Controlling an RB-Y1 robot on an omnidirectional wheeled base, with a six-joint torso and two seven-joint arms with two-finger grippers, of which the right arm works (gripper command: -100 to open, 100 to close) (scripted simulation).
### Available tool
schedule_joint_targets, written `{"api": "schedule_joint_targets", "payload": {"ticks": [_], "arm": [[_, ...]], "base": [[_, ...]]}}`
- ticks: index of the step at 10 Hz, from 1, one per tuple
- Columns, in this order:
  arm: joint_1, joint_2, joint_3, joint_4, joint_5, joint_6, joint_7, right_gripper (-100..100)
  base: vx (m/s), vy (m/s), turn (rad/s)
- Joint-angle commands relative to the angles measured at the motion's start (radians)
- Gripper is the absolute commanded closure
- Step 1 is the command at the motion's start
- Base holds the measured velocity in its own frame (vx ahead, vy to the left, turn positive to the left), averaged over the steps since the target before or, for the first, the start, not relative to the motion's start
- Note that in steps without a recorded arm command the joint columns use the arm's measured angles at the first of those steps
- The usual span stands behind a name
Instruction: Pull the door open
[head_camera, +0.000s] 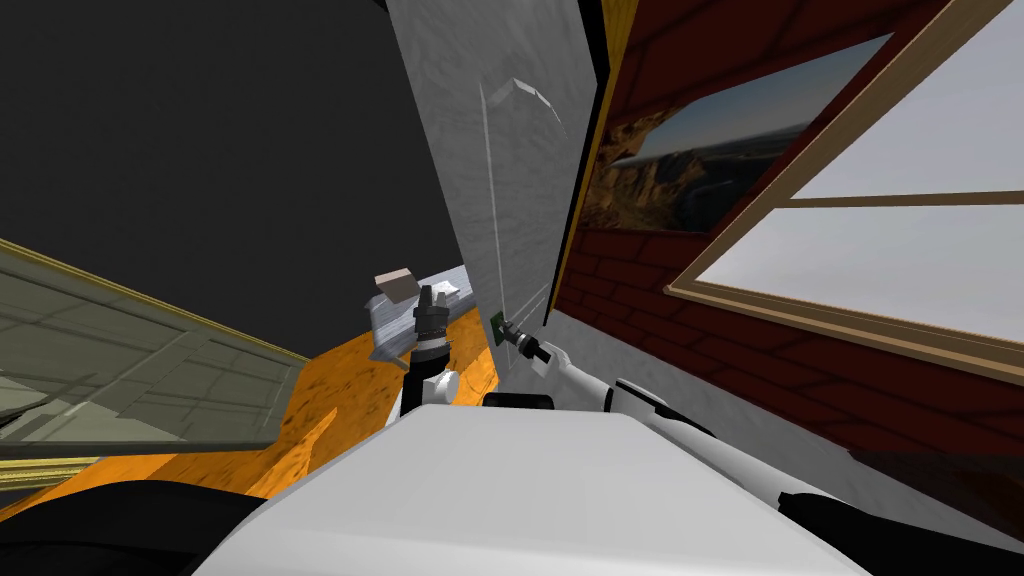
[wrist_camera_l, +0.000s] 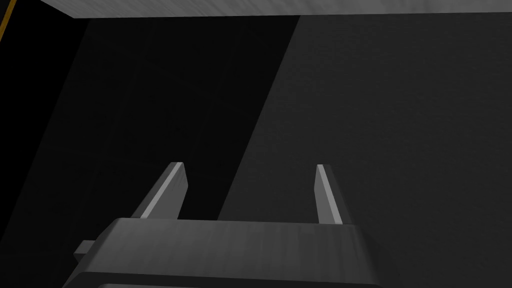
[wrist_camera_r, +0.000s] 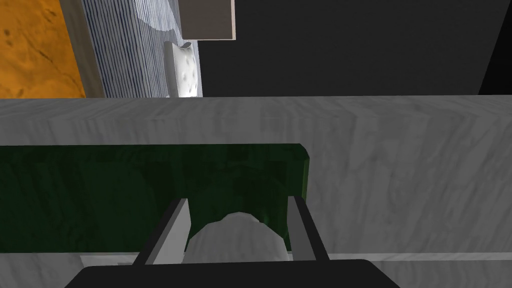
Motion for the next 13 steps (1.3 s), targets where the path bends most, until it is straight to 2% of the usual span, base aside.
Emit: {"api": "schedule_joint_targets", "payload": {"ticks": [1,3,4,6,9,13], "arm": [[-0.001,-0.001,-0.002,-0.001,-0.001,-0.002,0.0,100],[-0.001,-0.001,-0.002,-0.001,-0.001,-0.002,0.0,100],[-0.011,-0.027,0.015,0.022,-0.004,-0.03,-0.015,100],[-0.019,-0.041,0.023,0.034,-0.008,-0.046,-0.026,100],[-0.037,-0.063,0.038,0.055,-0.02,-0.078,-0.049,100],[-0.075,-0.101,0.07,0.094,-0.048,-0.139,-0.101,100]], "base": [[-0.005,-0.009,-0.003],[0.0,0.0,0.0],[-0.066,-0.053,-0.12],[-0.067,-0.098,-0.022],[-0.068,-0.157,0.046],[-0.041,-0.203,0.194]]}}
